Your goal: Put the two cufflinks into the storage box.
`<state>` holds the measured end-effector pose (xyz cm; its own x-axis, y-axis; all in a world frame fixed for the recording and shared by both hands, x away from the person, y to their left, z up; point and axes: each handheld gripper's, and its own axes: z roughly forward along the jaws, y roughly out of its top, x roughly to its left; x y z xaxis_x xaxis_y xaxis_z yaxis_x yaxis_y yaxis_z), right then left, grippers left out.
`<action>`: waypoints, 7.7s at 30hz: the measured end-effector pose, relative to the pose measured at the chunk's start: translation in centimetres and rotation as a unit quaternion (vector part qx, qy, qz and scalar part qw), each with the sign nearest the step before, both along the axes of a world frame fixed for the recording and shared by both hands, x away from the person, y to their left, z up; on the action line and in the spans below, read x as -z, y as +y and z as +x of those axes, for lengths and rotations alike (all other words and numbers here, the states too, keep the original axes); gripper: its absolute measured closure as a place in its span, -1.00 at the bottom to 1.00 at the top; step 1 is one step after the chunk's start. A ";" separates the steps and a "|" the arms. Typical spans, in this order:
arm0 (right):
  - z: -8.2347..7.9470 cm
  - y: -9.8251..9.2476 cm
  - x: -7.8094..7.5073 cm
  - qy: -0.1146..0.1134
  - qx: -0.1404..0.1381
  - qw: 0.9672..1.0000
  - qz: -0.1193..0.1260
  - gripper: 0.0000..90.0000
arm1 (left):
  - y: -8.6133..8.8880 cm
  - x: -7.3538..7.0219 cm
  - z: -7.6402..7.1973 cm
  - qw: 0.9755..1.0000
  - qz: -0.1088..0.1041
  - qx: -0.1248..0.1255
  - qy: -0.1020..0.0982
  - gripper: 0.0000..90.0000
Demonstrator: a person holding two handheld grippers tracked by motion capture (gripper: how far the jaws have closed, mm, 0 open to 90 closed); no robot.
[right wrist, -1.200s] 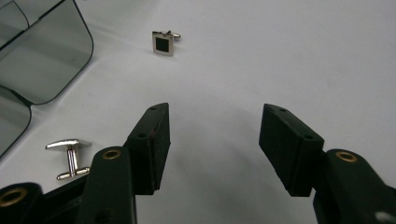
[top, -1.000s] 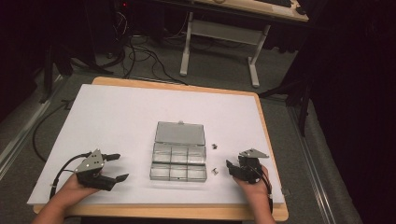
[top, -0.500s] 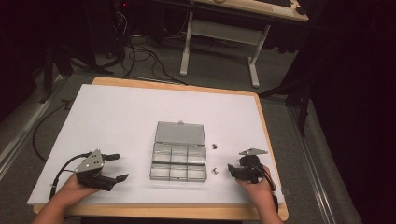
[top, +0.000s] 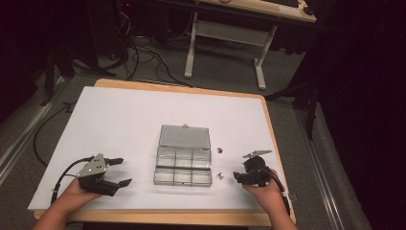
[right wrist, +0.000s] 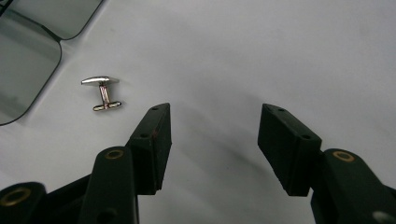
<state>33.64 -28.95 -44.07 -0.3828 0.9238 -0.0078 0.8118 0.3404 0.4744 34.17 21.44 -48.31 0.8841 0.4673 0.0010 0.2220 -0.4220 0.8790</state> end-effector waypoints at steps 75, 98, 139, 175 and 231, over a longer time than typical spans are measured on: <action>3.4 7.7 -0.6 0.131 -0.112 0.983 -0.061 0.46 | 0.0 0.0 0.0 1.000 0.000 0.006 0.001 -0.56; 4.0 8.3 -0.3 0.143 -0.127 0.978 -0.087 0.68 | 0.0 0.0 0.0 1.000 0.002 0.007 0.000 -0.56; 3.0 9.1 -5.3 0.148 -0.147 0.975 -0.078 0.67 | -0.1 0.0 -0.1 1.000 0.003 0.004 -0.001 -0.56; 3.6 16.7 -5.0 0.143 -0.231 0.958 -0.091 0.67 | -0.1 0.0 -0.1 1.000 0.002 0.005 -0.002 -0.56; 5.6 25.7 -0.5 0.147 -0.309 0.933 -0.109 0.67 | 0.0 0.0 -0.1 1.000 0.003 0.009 -0.003 -0.56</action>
